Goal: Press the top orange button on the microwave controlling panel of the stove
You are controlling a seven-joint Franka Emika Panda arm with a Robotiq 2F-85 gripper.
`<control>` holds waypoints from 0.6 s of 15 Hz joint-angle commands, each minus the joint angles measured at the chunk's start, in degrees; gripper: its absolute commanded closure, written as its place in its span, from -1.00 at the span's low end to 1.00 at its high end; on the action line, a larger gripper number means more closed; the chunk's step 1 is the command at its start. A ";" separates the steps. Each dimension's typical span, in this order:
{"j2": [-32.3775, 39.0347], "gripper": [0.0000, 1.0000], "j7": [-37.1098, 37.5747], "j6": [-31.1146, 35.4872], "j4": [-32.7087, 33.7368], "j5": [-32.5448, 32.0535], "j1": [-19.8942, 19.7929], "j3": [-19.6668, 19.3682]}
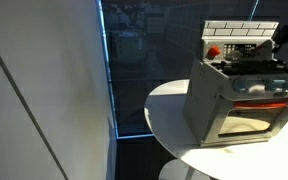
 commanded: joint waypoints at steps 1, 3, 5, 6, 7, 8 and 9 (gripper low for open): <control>-5.11 -1.00 -1.48 -5.34 -3.48 0.02 0.10 0.29; -7.30 -1.00 -1.35 -8.75 -4.69 -0.55 0.28 0.46; -9.61 -1.00 -1.64 -12.40 -5.73 -1.13 0.44 0.68; -10.58 -1.00 -2.10 -14.35 -6.06 -1.32 0.52 0.78; -11.71 -1.00 -2.74 -16.74 -6.27 -1.47 0.59 0.86; -12.75 -1.00 -3.22 -18.81 -6.48 -1.59 0.65 0.92; -14.03 -1.00 -3.83 -20.79 -6.83 -1.99 0.68 0.99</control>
